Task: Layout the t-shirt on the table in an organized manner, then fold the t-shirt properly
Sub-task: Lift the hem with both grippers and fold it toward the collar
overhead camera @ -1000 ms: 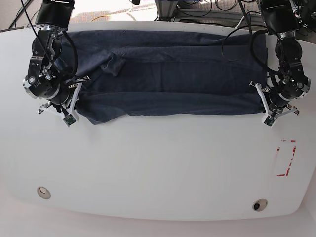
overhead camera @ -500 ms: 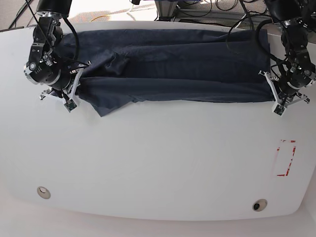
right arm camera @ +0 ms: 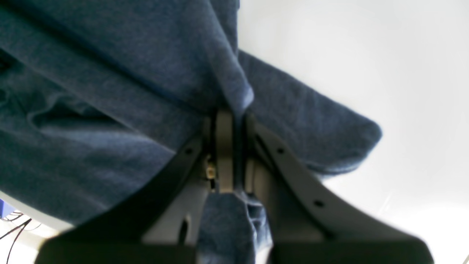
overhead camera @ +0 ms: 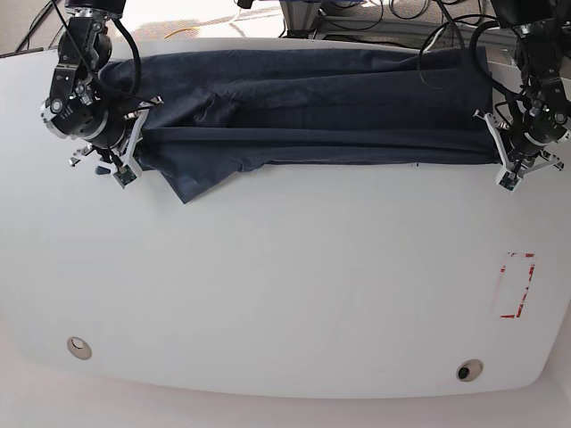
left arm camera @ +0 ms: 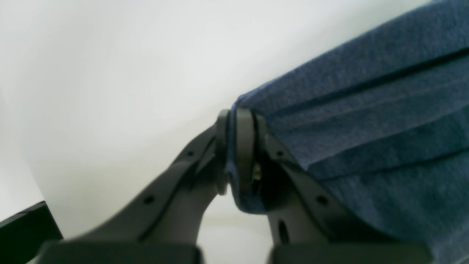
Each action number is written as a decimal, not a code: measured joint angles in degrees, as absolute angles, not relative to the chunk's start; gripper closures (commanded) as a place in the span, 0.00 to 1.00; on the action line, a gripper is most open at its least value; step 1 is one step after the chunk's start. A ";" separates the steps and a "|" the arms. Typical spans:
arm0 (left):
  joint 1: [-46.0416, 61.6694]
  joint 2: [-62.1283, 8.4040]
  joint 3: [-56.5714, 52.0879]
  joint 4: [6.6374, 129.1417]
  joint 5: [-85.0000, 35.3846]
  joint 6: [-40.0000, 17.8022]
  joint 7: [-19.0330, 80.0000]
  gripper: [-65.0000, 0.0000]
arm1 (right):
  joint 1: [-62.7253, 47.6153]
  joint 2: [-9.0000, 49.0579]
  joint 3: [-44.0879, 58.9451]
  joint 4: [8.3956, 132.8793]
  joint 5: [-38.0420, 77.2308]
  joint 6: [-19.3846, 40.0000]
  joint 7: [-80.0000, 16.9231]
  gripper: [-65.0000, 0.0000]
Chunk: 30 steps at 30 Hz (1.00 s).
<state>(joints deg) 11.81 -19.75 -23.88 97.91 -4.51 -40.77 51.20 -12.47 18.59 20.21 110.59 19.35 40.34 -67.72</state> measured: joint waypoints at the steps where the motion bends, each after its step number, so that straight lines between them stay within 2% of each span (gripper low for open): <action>1: 12.40 -19.70 -23.88 97.89 -4.51 -40.80 51.22 0.88 | -12.80 18.61 20.21 110.59 19.31 40.34 -67.81 1.00; 8: 14.11 -20.38 -23.97 97.89 -4.08 -40.56 51.24 0.55 | -13.80 18.72 20.23 110.59 18.31 40.29 -67.94 0.99; 11: 14.76 -20.51 -24.25 97.89 -3.86 -40.53 51.46 0.45 | -14.28 18.72 20.23 110.56 18.28 40.32 -68.16 0.91; 14: 15.20 -20.47 -24.23 97.89 -3.70 -40.56 51.53 0.37 | -14.39 18.74 20.29 110.56 18.13 40.29 -68.20 0.73; 18: 15.55 -20.73 -24.23 97.86 -3.40 -40.53 51.59 0.27 | -14.37 18.79 20.32 110.56 17.61 40.07 -68.20 0.42; 21: 16.19 -22.00 -24.18 97.82 -3.44 -40.53 51.51 0.23 | -15.05 19.20 20.32 110.56 17.37 40.07 -68.18 0.23; 23: 16.43 -22.70 -24.18 97.76 -3.40 -40.49 51.64 0.23 | -15.55 19.46 20.34 110.56 17.23 40.10 -68.23 0.13; 26: 16.78 -24.03 -24.16 97.69 -3.22 -40.36 51.64 0.23 | -16.08 19.66 20.45 110.63 16.97 40.10 -68.58 0.06; 30: 16.82 -25.96 -24.16 97.67 -3.44 -40.38 51.62 0.23 | -16.95 20.69 20.43 112.27 17.34 40.10 -68.58 0.04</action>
<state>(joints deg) 16.82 -25.96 -24.16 97.67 -3.44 -40.38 51.62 -16.95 20.69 20.43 112.27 17.34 40.10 -68.58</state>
